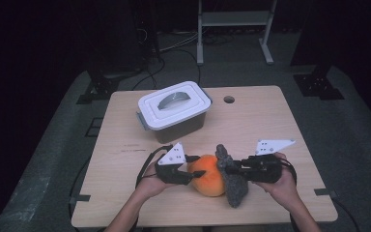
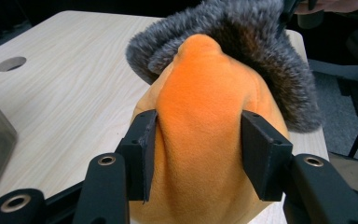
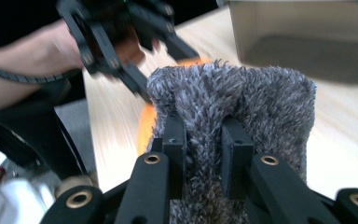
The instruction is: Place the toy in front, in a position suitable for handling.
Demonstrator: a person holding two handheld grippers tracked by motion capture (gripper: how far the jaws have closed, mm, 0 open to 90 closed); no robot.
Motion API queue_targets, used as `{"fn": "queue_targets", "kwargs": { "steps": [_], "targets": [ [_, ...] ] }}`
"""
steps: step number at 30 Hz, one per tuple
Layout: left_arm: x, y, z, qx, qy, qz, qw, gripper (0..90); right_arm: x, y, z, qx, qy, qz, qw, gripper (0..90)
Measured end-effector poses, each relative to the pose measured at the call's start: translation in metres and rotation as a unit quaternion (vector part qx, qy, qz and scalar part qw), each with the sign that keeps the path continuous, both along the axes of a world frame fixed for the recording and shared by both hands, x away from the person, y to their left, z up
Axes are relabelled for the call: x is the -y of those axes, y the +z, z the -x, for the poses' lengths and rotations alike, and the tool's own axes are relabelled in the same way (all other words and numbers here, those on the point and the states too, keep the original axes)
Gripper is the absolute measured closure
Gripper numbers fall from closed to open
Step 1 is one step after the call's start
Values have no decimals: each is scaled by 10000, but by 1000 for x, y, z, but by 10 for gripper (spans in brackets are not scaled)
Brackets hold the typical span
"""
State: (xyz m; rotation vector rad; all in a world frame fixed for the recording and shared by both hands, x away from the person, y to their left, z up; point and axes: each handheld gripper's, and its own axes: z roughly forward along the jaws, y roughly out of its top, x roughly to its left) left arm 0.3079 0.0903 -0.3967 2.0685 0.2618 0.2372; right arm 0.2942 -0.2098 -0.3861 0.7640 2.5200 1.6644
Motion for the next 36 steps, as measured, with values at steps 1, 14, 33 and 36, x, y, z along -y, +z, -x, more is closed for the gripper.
{"fn": "queue_targets", "kwargs": {
  "steps": [1, 14, 33, 36],
  "targets": [
    [0, 0, 0, 0, 0, 0, 10000, 494, 0, 0, 0, 0, 0, 0, 10000, 744],
    [1, -10, -9, -422, -3, 126, 9990, 178, 4, -21, -4, -217, 100, 589, 9980, 741],
    [3, -7, -2, -471, -351, 160, 9981, 414, 16, -26, -12, -355, -185, 535, 9978, 737],
    [4, -7, -2, -445, -358, 188, 9982, 411, 17, -9, -7, -139, -120, 235, 9996, 743]
  ]
}}
